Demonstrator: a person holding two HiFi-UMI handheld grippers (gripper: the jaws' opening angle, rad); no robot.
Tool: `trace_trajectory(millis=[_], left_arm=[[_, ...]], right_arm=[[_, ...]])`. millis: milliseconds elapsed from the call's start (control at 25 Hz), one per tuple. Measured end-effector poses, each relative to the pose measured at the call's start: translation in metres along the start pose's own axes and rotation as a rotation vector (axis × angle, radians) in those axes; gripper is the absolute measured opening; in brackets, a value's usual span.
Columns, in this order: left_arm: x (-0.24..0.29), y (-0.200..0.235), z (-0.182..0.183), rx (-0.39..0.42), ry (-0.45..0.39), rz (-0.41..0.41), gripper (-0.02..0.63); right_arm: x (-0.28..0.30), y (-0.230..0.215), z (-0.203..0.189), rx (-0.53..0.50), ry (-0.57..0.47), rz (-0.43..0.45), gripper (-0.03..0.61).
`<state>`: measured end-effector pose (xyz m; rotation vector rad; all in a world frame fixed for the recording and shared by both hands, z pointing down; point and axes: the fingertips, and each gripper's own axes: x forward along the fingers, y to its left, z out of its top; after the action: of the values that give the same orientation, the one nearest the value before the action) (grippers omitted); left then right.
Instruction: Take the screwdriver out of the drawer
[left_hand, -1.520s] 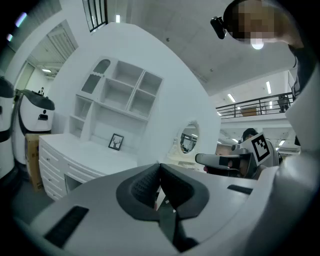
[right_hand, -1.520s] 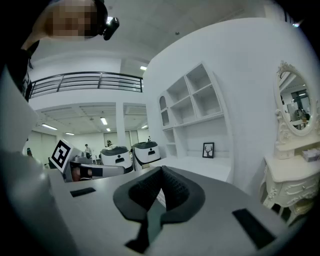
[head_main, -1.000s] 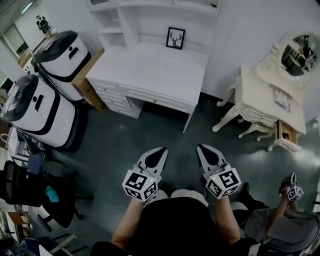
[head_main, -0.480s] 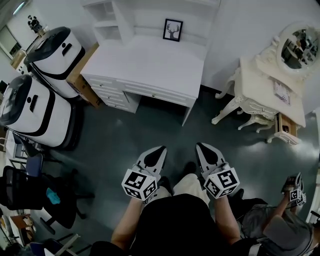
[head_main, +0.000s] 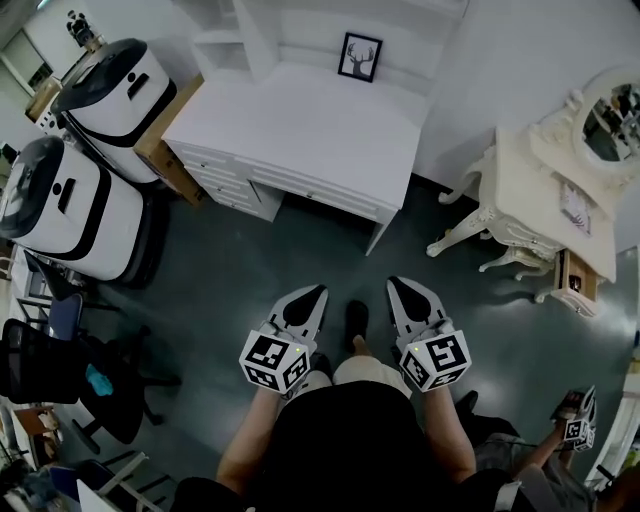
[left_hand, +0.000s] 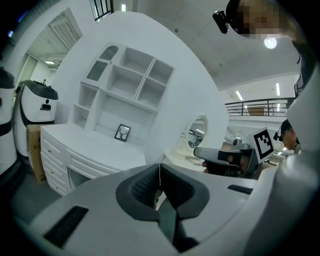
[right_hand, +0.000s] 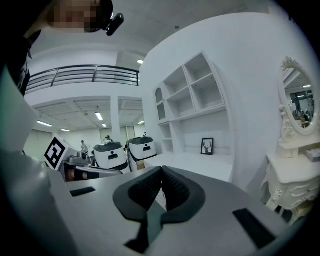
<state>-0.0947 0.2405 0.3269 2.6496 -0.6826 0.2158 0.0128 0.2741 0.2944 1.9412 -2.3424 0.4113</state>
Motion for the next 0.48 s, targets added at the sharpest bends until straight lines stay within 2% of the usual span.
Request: trace_trajectory(millis=[240,480], left_arm=[[0.061,0.019,0.021,0.009,0.019,0.032,0.025],[0.120,0.027,0.038,-0.050,-0.019,0.071,0.025]], right_arm=[[0.052,-0.052,0.022,-0.002,0.003,0.061,0.017],[0.090,-0.107,0.037,-0.051,0.028,0.100,0.017]])
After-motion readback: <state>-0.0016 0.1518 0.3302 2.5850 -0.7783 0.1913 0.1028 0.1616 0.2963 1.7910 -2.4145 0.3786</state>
